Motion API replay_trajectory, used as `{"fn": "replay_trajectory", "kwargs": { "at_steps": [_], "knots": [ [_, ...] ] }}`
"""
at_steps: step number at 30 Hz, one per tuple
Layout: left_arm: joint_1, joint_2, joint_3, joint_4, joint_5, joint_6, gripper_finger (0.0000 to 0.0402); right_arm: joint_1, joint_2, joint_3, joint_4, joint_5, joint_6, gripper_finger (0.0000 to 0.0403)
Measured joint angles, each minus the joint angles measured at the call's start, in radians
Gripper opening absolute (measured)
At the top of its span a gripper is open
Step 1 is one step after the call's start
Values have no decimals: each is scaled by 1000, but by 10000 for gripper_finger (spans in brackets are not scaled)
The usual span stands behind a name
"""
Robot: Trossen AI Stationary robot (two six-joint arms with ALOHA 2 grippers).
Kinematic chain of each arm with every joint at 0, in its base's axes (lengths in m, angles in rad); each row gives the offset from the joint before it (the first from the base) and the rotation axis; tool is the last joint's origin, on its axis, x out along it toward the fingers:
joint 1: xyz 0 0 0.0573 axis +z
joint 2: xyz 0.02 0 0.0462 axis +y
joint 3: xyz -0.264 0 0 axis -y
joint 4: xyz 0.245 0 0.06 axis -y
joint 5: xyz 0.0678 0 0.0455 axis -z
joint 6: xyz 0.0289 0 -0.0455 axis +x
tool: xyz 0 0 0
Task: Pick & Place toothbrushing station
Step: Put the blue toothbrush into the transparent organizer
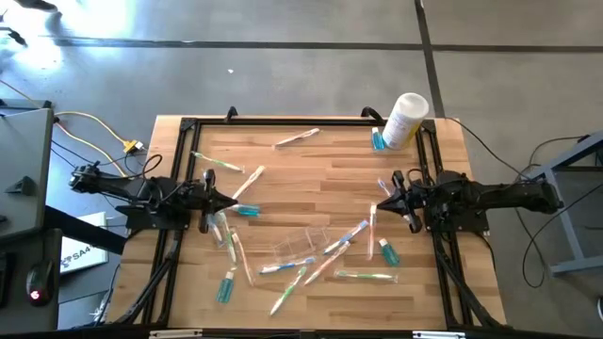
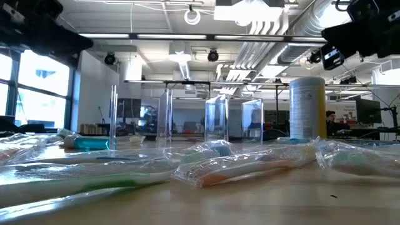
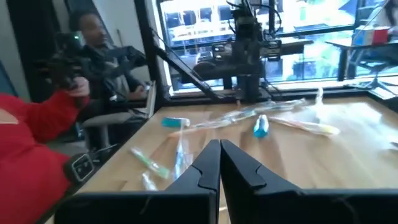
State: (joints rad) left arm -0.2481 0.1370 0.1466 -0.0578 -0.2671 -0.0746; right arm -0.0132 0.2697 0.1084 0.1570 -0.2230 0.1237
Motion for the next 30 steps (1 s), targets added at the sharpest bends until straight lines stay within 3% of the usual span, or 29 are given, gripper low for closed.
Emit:
{"fn": "replay_trajectory", "kwargs": {
  "at_steps": [6,14,18,25,30],
  "knots": [
    [0,179,92,15,-65,-8,0,0,107,157,-228,180,-5,2],
    [0,397,153,158,-65,17,0,0,343,407,-639,428,157,11],
    [0,473,154,198,-61,27,0,0,438,472,-748,433,245,52],
    [-1,561,154,258,-60,26,0,0,550,528,-898,458,326,159],
    [0,586,155,289,-59,26,0,0,580,540,-967,459,367,194]
  ]
}}
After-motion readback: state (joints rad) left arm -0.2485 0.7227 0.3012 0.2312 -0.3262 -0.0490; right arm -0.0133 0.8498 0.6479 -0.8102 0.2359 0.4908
